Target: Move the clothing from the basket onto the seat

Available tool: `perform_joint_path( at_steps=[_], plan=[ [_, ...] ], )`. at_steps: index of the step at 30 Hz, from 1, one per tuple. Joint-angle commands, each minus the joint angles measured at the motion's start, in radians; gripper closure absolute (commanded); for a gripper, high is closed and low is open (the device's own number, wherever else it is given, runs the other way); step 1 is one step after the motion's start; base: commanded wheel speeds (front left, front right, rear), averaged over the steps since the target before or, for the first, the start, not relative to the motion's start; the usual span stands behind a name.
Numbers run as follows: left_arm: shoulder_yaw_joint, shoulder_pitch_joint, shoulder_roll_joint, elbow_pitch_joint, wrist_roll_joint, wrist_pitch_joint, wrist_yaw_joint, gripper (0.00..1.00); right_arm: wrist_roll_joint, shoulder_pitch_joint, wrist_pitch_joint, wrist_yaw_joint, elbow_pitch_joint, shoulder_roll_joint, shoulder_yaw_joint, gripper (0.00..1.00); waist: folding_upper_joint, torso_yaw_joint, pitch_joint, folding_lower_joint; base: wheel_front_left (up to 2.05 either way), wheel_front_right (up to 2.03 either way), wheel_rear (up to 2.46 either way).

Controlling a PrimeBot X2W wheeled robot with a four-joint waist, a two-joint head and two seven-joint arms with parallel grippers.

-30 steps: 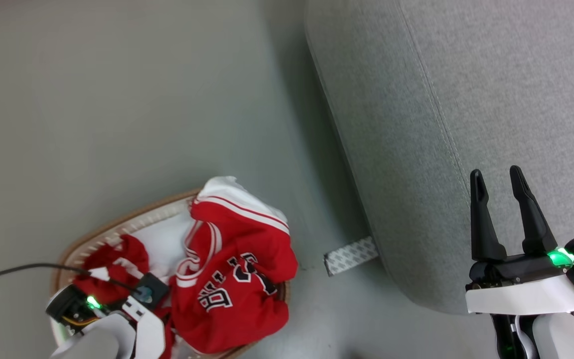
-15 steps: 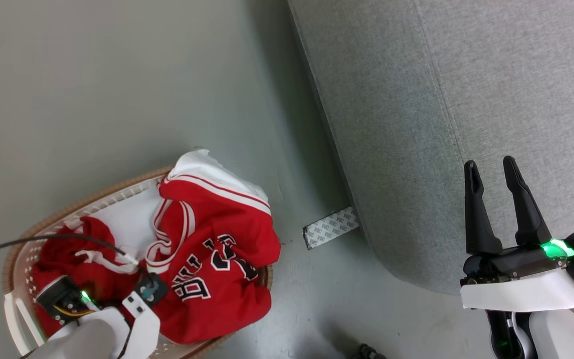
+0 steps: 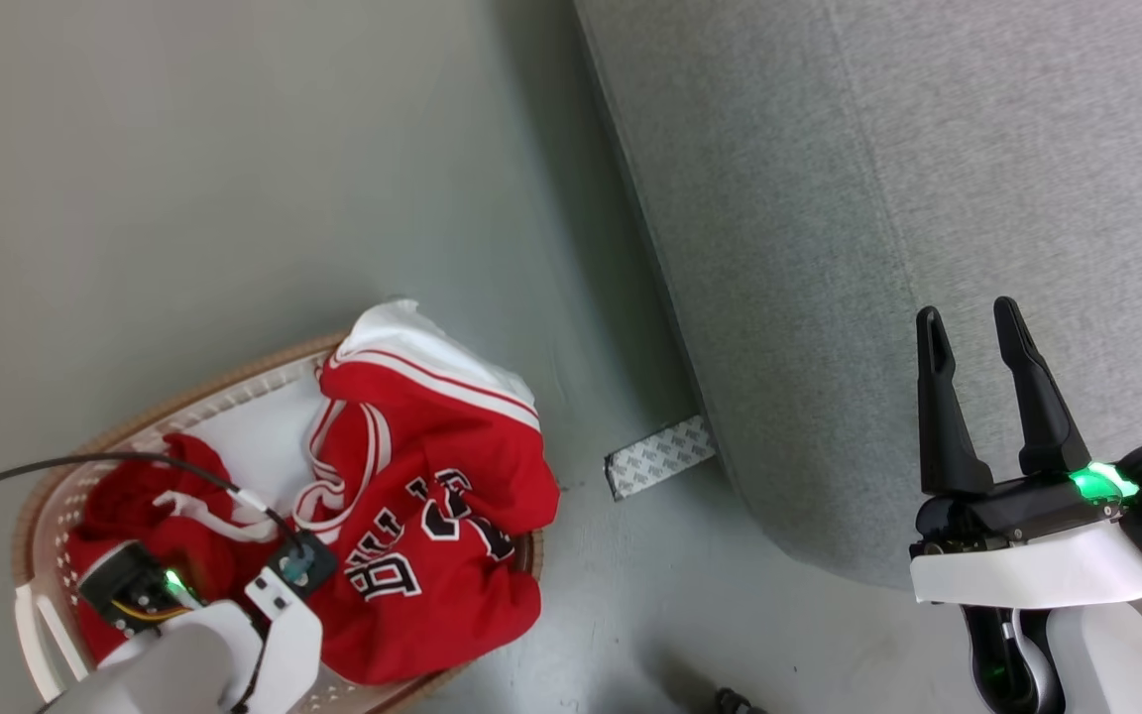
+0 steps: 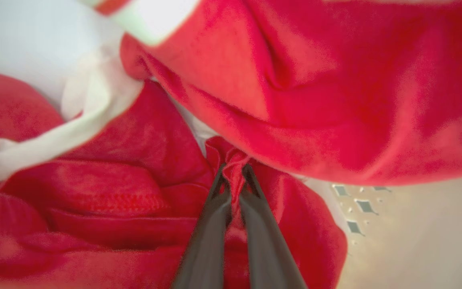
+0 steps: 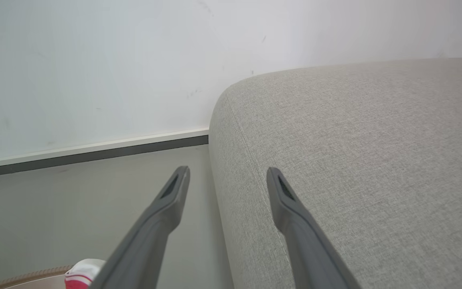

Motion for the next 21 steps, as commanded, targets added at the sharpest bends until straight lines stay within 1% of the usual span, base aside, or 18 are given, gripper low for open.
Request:
perform_joint_path(
  at_steps=[1, 5, 8, 11, 17, 21],
  plan=[
    [0.002, 0.011, -0.005, 0.005, -0.020, -0.015, 0.002, 1.00, -0.002, -0.009, 0.000, -0.002, 0.005, -0.003, 0.000, 0.00, 0.0000, -0.004, -0.022, -0.0001, 0.00, 0.00, 0.00],
    [0.010, 0.032, -0.050, 0.029, -0.055, -0.063, 0.002, 1.00, -0.032, -0.011, 0.000, -0.002, 0.017, -0.003, -0.016, 0.00, 0.0000, 0.020, -0.087, -0.0001, 0.00, 0.00, 0.00],
    [0.034, 0.050, -0.092, 0.043, -0.078, -0.135, 0.010, 1.00, -0.065, -0.006, 0.000, -0.002, 0.025, -0.003, -0.033, 0.00, 0.0000, 0.051, -0.150, -0.0001, 0.00, 0.00, 0.00],
    [0.053, 0.064, -0.139, 0.057, -0.104, -0.196, 0.014, 1.00, -0.095, 0.002, 0.000, -0.002, 0.037, -0.003, -0.049, 0.00, 0.0000, 0.089, -0.219, -0.0001, 0.00, 0.00, 0.00],
    [0.082, 0.078, -0.204, 0.073, -0.150, -0.297, 0.006, 1.00, -0.145, 0.032, 0.000, -0.002, 0.077, -0.003, -0.056, 0.00, 0.0000, 0.170, -0.363, -0.0001, 0.00, 0.00, 0.00],
    [0.102, 0.096, -0.242, 0.062, -0.185, -0.343, 0.002, 1.00, -0.181, 0.059, 0.000, -0.002, 0.110, -0.004, -0.047, 0.00, 0.0000, 0.226, -0.466, -0.0001, 0.00, 0.00, 0.00]
  ],
)
